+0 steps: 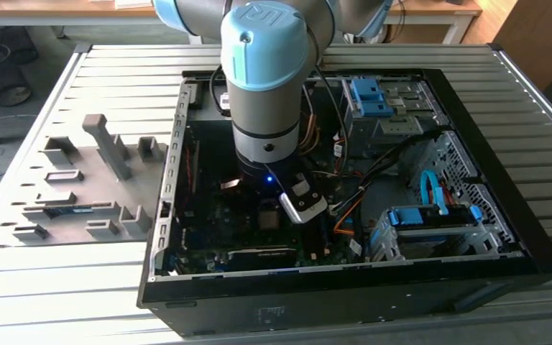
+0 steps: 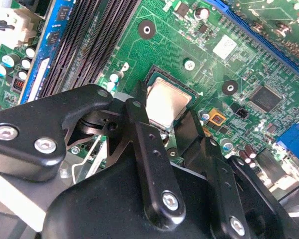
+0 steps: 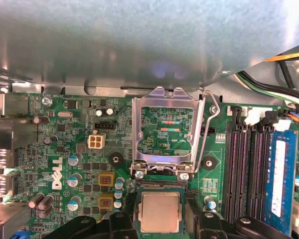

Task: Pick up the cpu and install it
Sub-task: 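Place the cpu into insertion slot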

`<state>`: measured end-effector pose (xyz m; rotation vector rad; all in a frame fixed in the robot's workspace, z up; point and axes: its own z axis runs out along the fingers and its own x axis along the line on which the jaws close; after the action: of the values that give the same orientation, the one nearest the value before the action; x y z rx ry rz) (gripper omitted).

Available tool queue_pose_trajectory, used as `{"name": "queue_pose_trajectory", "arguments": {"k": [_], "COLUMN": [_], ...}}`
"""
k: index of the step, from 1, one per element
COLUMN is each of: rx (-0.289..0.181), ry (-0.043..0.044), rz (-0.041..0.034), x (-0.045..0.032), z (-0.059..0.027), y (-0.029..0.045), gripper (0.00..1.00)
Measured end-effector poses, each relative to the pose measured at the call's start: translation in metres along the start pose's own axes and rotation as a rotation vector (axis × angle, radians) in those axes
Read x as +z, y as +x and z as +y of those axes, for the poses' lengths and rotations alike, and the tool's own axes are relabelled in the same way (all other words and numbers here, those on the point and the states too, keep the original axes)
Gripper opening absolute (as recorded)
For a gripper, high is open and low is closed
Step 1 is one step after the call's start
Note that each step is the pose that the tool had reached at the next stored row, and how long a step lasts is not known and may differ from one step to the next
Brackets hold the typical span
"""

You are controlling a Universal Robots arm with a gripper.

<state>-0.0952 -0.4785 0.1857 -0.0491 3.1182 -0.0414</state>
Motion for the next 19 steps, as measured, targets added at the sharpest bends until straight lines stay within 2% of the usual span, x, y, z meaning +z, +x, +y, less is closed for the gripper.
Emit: {"name": "queue_pose_trajectory", "arguments": {"k": [19], "rx": [0.004], "ry": [0.0007], "rz": [-0.0001], "x": [-0.0037], "z": [0.0000], "y": [-0.0001], "gripper": [0.47]}}
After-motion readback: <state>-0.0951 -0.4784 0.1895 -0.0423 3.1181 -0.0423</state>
